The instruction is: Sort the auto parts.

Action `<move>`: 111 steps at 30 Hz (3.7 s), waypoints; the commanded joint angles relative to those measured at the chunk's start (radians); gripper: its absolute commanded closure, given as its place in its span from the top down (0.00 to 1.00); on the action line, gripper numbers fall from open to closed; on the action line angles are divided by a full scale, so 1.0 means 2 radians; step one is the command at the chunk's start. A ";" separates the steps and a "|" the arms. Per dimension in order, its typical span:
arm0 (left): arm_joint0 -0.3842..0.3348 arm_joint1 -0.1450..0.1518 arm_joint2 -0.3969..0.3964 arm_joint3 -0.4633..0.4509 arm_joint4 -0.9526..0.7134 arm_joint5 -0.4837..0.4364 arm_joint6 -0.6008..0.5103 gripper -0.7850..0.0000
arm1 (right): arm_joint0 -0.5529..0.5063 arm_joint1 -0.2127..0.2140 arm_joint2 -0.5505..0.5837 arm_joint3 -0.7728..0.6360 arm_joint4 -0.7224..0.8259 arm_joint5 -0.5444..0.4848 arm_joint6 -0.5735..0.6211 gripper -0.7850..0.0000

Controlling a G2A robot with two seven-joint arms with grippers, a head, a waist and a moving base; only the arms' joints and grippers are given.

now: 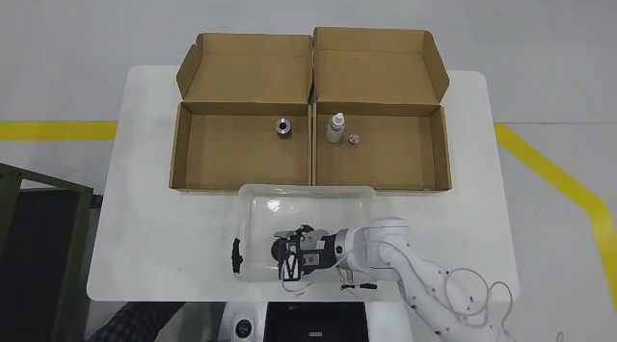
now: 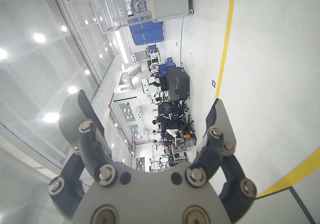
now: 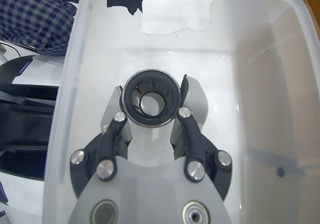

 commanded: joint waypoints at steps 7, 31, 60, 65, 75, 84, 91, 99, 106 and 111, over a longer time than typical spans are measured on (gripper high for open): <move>0.000 0.000 0.000 0.000 0.000 0.000 0.000 1.00 | 0.005 0.001 0.001 -0.007 0.035 0.000 -0.012 0.00; 0.000 0.000 0.000 0.000 0.000 0.000 0.000 1.00 | -0.031 0.023 0.105 -0.076 0.196 0.033 -0.049 0.00; 0.000 0.000 0.000 0.000 0.000 0.000 0.000 1.00 | -0.042 0.035 0.155 -0.072 0.360 0.068 -0.066 0.00; 0.000 0.000 0.000 0.000 0.000 0.000 0.000 1.00 | -0.038 0.035 0.154 -0.072 0.351 0.077 -0.066 0.00; 0.000 0.000 0.000 0.000 0.000 0.000 0.000 1.00 | -0.018 0.033 0.134 -0.072 0.302 0.110 -0.068 0.00; 0.000 0.000 0.000 0.000 0.000 0.000 0.000 1.00 | 0.022 0.024 0.089 -0.056 0.259 0.148 -0.063 0.00; 0.000 0.000 0.000 0.000 0.000 0.000 0.000 1.00 | 0.064 0.014 0.050 -0.037 0.209 0.189 -0.056 0.00; 0.000 0.000 0.000 0.000 0.000 0.000 0.000 1.00 | 0.115 0.000 0.008 0.003 0.168 0.228 -0.043 0.00; 0.000 0.000 0.000 0.000 0.000 0.000 0.000 1.00 | 0.147 -0.012 -0.020 0.043 0.132 0.258 -0.031 0.00; 0.000 0.000 0.000 0.000 0.000 0.000 0.000 1.00 | 0.166 -0.020 -0.036 0.067 0.109 0.273 -0.019 0.00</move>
